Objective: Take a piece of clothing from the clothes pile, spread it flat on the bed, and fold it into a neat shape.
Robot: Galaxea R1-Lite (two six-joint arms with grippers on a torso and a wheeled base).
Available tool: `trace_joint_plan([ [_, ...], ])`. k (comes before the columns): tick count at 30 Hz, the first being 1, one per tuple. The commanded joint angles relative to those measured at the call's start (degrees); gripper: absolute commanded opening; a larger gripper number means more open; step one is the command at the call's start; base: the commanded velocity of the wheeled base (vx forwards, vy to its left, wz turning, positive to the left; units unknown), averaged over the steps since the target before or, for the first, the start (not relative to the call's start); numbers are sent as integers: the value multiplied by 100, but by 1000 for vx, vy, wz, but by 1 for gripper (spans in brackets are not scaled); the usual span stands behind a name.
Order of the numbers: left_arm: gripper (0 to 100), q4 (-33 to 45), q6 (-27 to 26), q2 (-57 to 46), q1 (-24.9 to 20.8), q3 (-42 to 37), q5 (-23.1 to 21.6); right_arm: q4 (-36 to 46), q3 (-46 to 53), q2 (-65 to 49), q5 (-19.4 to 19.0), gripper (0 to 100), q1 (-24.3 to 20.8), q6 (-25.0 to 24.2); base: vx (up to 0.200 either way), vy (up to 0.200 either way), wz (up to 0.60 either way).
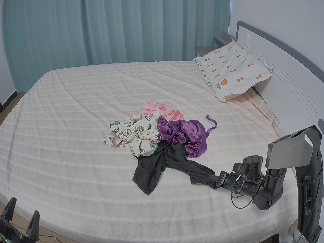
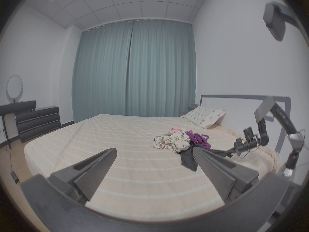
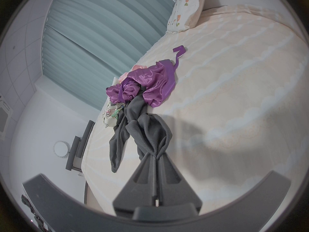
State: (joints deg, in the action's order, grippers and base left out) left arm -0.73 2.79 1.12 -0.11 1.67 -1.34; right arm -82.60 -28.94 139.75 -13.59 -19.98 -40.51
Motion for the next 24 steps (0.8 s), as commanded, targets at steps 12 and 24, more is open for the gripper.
trace_joint_plan([
  [12, 100, -375, 362, 4318, -675, 1011, -1246, -704, 530, -53, -47, 0, -67, -511, 0, 0, 0],
  [24, 100, -3504, 1795, 9125, -1685, 1222, -1105, -704, 653, -89, -12, 0, -85, -519, 0, 0, 0],
])
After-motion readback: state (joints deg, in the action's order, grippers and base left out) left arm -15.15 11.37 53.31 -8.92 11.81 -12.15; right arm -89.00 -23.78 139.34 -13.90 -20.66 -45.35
